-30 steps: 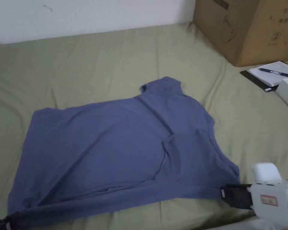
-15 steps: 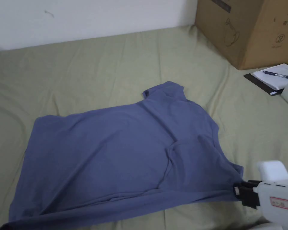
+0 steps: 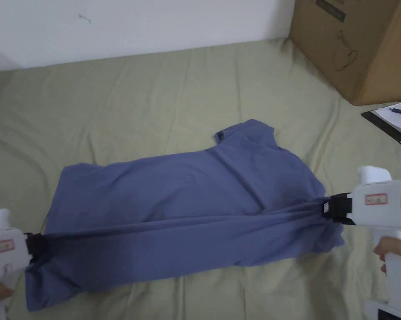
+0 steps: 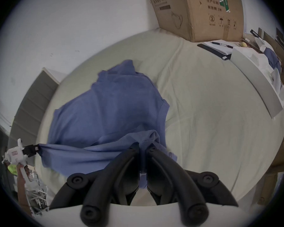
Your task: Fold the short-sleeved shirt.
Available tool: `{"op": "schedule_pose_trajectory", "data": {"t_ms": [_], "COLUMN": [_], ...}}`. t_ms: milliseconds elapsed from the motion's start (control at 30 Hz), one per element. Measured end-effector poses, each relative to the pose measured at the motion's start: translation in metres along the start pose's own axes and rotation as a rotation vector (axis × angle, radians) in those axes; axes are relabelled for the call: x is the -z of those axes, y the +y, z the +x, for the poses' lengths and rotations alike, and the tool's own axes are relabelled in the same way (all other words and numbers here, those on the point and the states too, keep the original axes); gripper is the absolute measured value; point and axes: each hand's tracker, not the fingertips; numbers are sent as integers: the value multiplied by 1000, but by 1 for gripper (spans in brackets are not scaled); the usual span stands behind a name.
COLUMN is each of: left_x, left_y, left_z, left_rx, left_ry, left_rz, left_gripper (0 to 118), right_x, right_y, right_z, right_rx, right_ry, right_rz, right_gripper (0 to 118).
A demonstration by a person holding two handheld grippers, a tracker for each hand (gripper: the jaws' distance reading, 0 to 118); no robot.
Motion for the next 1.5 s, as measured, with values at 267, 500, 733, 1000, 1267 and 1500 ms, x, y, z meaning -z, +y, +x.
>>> {"op": "schedule_pose_trajectory", "data": {"t_ms": [267, 500, 733, 1000, 1267, 1500], "left_x": [18, -41, -86, -69, -4, -15], "left_y": [4, -24, -91, -85, -71, -71], "left_z": [6, 0, -10, -16, -19, -15], "left_rx": [63, 96, 101, 67, 28, -63], "left_ry": [32, 1, -61, -31, 58, -23], "left_rz": [-36, 38, 55, 53, -133, -60], "left_gripper": [91, 115, 0, 0, 88, 3], "right_x": [24, -39, -79, -78, -72, -59], "right_y": [1, -21, -79, -109, -114, -104], "right_z": [-14, -11, -13, -22, -25, -15], "right_rx": [-125, -119, -108, -97, -80, -37], "right_ry": [-126, -60, -5, -9, -5, -33], "right_rz": [-24, 90, 140, 77, 42, 30], "right_gripper": [85, 83, 0, 0, 0, 28]}}
